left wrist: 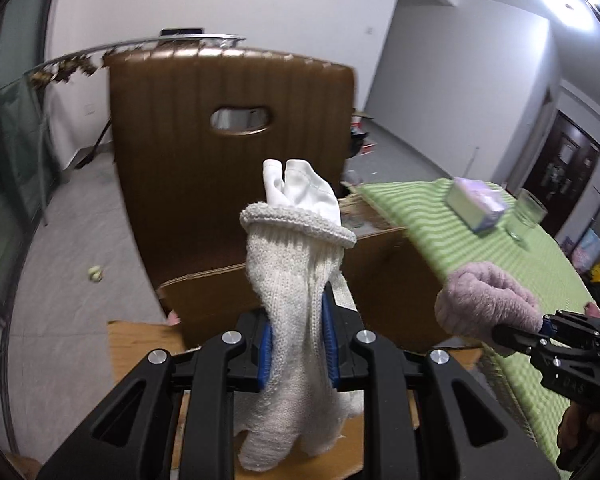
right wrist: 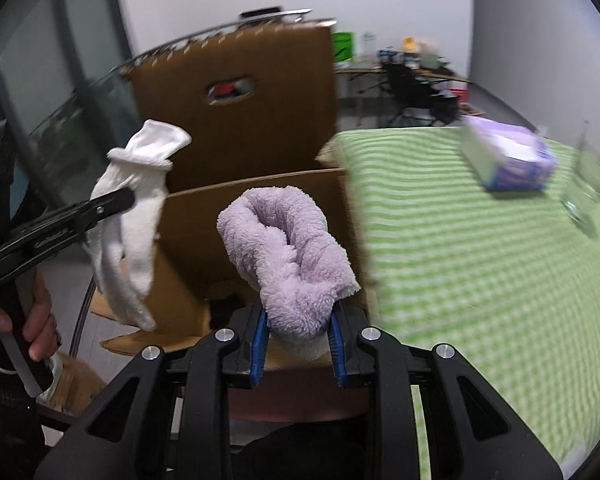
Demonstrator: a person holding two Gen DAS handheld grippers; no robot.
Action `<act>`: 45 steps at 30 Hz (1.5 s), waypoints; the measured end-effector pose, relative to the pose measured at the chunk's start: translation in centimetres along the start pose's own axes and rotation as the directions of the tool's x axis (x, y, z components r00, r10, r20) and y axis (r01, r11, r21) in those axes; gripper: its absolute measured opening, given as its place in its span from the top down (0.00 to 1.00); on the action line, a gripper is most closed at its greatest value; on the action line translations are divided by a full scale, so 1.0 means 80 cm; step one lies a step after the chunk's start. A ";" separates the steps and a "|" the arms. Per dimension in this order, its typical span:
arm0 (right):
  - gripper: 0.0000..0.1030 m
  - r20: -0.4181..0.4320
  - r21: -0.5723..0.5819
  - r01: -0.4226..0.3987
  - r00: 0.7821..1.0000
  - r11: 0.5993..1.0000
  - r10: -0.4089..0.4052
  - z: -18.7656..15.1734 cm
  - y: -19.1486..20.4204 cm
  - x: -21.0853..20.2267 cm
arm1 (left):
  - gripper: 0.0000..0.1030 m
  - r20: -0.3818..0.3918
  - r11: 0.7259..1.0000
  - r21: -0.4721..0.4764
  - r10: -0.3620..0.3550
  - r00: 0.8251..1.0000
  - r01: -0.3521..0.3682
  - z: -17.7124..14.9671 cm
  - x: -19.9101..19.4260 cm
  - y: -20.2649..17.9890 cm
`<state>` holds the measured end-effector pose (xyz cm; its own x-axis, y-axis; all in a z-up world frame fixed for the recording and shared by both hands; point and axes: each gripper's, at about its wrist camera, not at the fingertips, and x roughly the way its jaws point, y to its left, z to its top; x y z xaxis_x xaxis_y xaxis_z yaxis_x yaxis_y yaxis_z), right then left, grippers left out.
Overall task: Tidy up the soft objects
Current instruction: 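Carry the white glove in the left tool while the right tool carries the lilac headband to the box, then open the left tool over the box while the right tool releases the lilac headband, then move both tools back over the table toward the remaining clothing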
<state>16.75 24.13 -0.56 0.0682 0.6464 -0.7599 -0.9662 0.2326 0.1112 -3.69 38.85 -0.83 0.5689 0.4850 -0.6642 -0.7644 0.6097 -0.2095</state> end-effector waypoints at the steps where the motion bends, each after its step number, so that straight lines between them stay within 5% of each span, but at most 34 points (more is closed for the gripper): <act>1: 0.75 -0.011 -0.012 -0.010 1.000 1.000 0.010 0.004 0.007 0.008 | 0.82 -0.005 1.000 -0.008 0.004 1.000 -0.004 0.002 0.008 0.008; 11: 0.75 -0.146 -0.081 -0.058 0.988 0.995 0.046 0.014 0.053 0.084 | 0.82 -0.117 0.997 -0.031 0.068 0.991 -0.072 -0.016 0.046 0.033; 21: 0.75 -0.351 -0.148 -0.020 0.936 0.989 -0.033 -0.020 0.053 0.142 | 0.82 -0.357 0.998 -0.027 0.039 0.933 -0.052 -0.059 0.108 0.035; 24: 0.67 -0.369 -0.143 -0.010 0.929 0.990 -0.044 -0.029 0.050 0.148 | 0.69 -0.378 0.998 -0.023 0.040 0.925 -0.053 -0.067 0.117 0.030; 27: 0.40 -0.352 -0.128 0.017 0.934 0.992 -0.062 -0.026 0.046 0.151 | 0.50 -0.381 0.998 0.000 0.052 0.923 -0.056 -0.070 0.121 0.020; 37: 0.38 -0.239 -0.078 0.018 0.970 0.997 -0.036 -0.008 0.039 0.108 | 0.41 -0.281 0.998 -0.021 0.058 0.958 -0.067 -0.052 0.096 0.018; 40: 0.38 -0.179 -0.068 0.015 0.984 0.998 -0.027 -0.002 0.037 0.087 | 0.37 -0.190 0.998 -0.010 0.064 0.980 -0.067 -0.041 0.075 0.009; 45: 0.38 0.043 -0.055 0.027 0.999 0.998 -0.024 0.011 0.030 0.031 | 0.28 0.025 0.996 0.033 0.078 0.997 -0.079 -0.024 0.026 -0.014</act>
<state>14.82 26.89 -1.63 0.1022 0.6709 -0.7345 -0.9763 0.2093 0.0554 -2.19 37.96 -3.37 0.5152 0.5468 -0.6600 -0.7965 0.5897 -0.1332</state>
